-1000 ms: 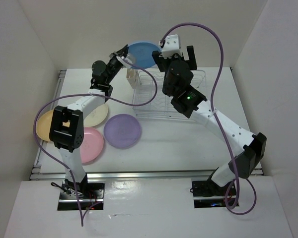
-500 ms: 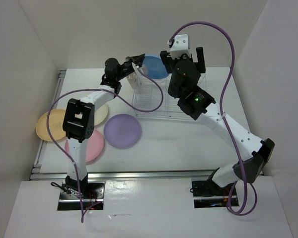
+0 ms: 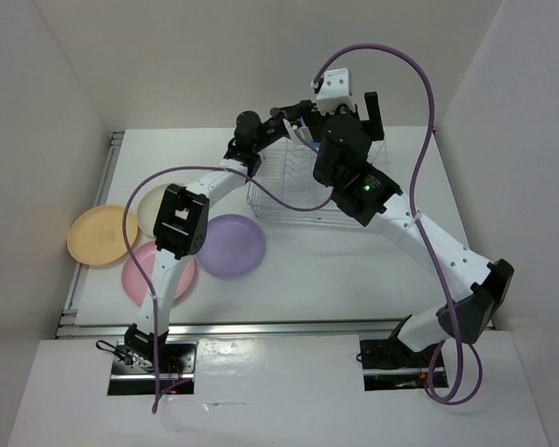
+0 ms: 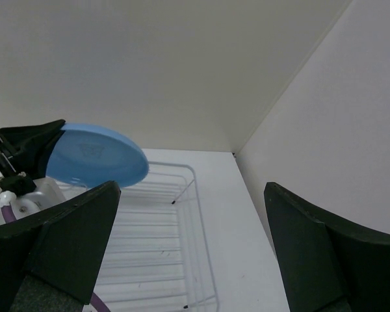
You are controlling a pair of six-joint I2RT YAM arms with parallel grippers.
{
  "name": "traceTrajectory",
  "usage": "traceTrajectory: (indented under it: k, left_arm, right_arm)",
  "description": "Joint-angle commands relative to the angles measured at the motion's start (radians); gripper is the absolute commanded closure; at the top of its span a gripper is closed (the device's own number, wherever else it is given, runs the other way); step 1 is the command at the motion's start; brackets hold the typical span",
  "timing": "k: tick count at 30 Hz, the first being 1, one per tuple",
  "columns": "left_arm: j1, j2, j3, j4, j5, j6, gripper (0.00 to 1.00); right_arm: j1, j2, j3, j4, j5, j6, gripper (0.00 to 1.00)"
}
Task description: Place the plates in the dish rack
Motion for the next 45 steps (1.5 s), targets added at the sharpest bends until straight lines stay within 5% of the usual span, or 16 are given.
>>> traceTrajectory:
  k: [1,5,12,13,14,16,17,22,25,34,37,41,45]
  left_arm:
    - [0.055,-0.047,-0.064,-0.016,-0.017,0.044,1.00]
    - [0.093,-0.129,-0.210,0.008,-0.017,0.044,1.00]
    - [0.139,-0.174,-0.204,-0.091,0.039,0.101,0.99]
    - [0.139,-0.174,-0.204,-0.119,0.091,0.120,0.82]
    - [0.139,-0.174,-0.215,-0.139,0.105,0.140,0.29]
    - [0.139,-0.174,-0.253,-0.095,0.092,0.049,0.21]
    - [0.128,-0.183,-0.265,-0.073,0.075,0.020,0.00]
    - [0.090,-0.220,-0.290,-0.073,0.018,-0.056,0.00]
    - [0.063,-0.263,-0.287,-0.094,-0.145,-0.204,0.00]
    - [0.064,-0.554,-0.227,-0.652,-0.482,-0.384,0.00]
    - [0.148,-0.652,-0.256,-0.867,-0.491,-0.552,0.04]
    - [0.411,-0.628,-0.221,-1.175,-0.386,-0.850,0.00]
    - [0.644,-0.556,-0.261,-1.398,-0.262,-1.001,0.16]
  right_arm:
    - [0.007,-0.033,-0.031,0.014,0.000,-0.002,0.00]
    - [0.007,-0.023,-0.054,0.023,-0.011,0.009,0.00]
    - [-0.003,-0.002,-0.054,0.009,-0.030,0.044,0.00]
    - [-0.003,-0.002,-0.054,0.009,-0.030,0.044,0.00]
    - [-0.003,-0.002,-0.054,0.009,-0.030,0.044,0.00]
    - [-0.003,-0.002,-0.054,0.009,-0.030,0.044,0.00]
    - [-0.003,-0.002,-0.045,-0.001,-0.030,0.044,0.00]
    - [-0.003,-0.012,-0.045,-0.001,-0.039,0.044,0.00]
    - [-0.003,-0.021,-0.064,0.009,-0.048,0.053,0.00]
    - [-0.012,-0.016,-0.146,-0.001,-0.137,0.099,0.00]
    - [-0.035,-0.006,-0.146,-0.001,-0.155,0.110,0.00]
    - [-0.079,-0.006,-0.155,-0.001,-0.211,0.110,0.00]
    - [-0.079,-0.015,-0.186,0.052,-0.220,0.081,0.00]
